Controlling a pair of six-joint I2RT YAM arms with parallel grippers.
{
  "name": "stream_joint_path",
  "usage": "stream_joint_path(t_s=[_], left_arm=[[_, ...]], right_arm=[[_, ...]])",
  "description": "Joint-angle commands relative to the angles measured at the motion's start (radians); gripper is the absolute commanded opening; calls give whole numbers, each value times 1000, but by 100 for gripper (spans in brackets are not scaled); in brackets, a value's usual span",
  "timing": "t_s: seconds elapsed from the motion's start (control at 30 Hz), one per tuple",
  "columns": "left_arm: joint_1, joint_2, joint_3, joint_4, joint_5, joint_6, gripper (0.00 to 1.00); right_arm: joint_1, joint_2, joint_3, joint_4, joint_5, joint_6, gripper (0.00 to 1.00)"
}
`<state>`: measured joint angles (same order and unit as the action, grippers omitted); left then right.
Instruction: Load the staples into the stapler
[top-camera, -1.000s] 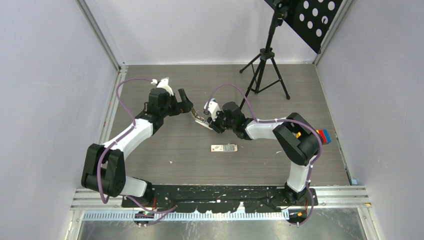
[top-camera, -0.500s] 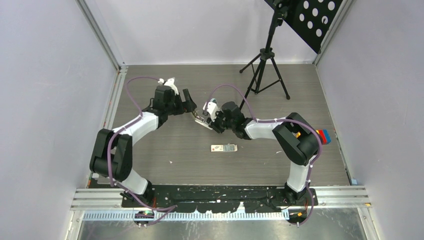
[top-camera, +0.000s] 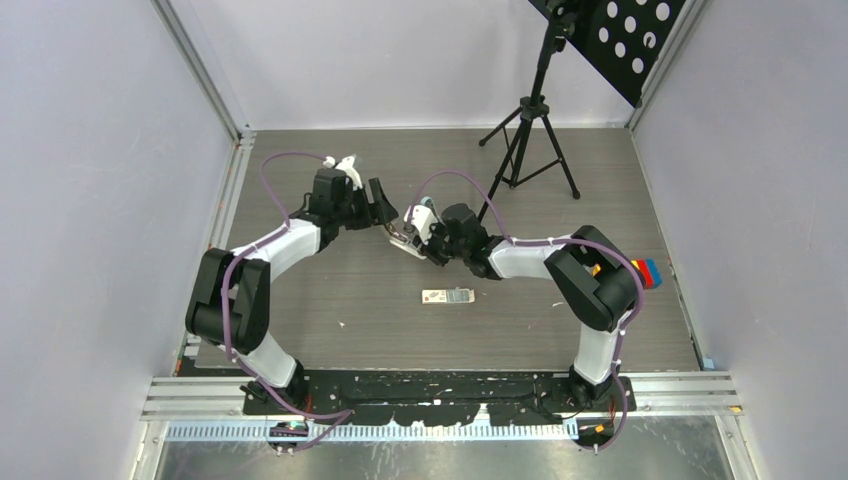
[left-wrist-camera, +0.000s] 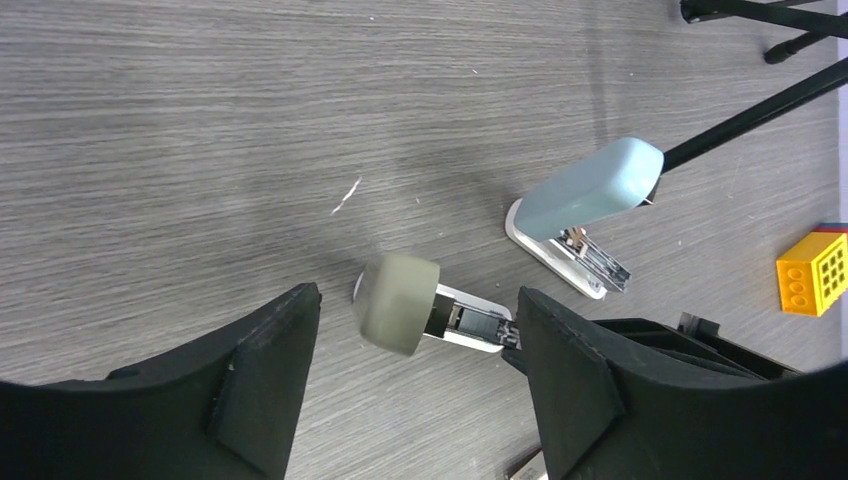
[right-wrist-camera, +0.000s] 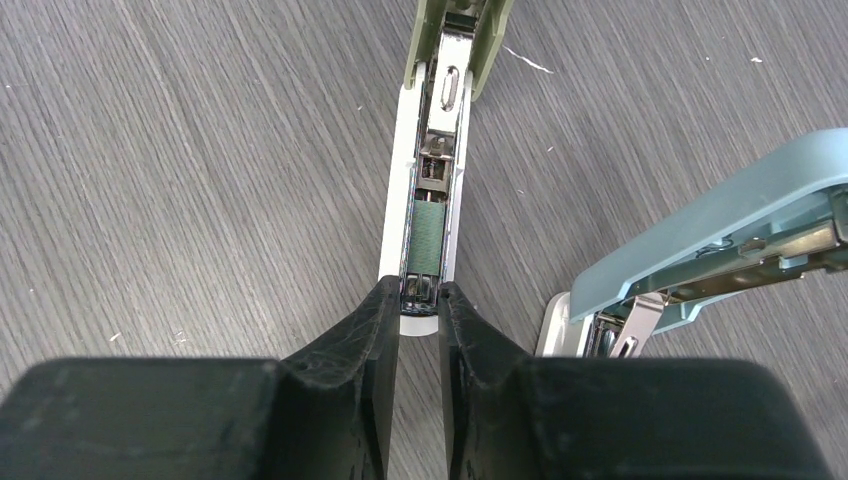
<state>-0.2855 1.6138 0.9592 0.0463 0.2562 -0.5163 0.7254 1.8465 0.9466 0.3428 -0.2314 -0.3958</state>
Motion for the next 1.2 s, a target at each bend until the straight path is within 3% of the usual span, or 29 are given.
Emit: stream_joint_path(t_s=[0.0, 0.2, 0.33, 0.8, 0.97, 1.17], left_arm=[[1, -10, 35, 15, 63, 5, 71], [-25, -34, 21, -10, 81, 15, 53], [-62, -57, 14, -27, 78, 35, 49], [-206, -118, -43, -33, 74, -8, 51], [-213, -135, -78, 0, 77, -49, 54], [-207, -231, -90, -40, -31, -22, 60]], right_arm=[[14, 23, 21, -34, -11, -5, 22], [15, 22, 21, -36, -12, 1, 19], [17, 22, 21, -33, -14, 8, 18], [17, 15, 8, 11, -22, 43, 19], [17, -5, 4, 9, -14, 57, 29], [17, -79, -1, -57, 14, 101, 38]])
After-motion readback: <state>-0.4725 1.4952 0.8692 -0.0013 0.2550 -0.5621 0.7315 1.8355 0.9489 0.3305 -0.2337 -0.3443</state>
